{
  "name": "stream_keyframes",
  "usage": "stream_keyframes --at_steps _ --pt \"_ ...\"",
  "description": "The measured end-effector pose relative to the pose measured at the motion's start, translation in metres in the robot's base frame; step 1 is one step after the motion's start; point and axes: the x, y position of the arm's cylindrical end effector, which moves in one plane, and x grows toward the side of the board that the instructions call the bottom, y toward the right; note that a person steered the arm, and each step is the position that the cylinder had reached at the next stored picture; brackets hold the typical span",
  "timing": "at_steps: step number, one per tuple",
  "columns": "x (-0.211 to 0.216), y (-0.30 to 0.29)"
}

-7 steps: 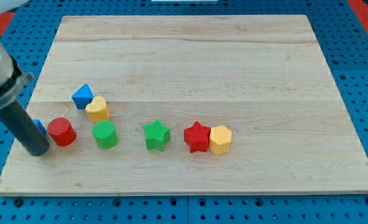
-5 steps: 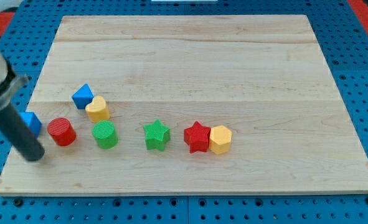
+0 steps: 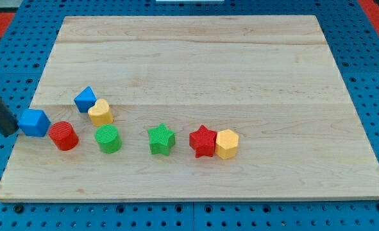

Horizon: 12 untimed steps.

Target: Place the yellow heart above to the red star

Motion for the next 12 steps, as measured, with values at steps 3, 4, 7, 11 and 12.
stream_keyframes --at_steps 3,4,7,11,12 --pt "-0.06 0.022" --pt "-0.046 0.011" --pt "-0.033 0.014" --pt "-0.023 0.03" --pt "-0.019 0.039"
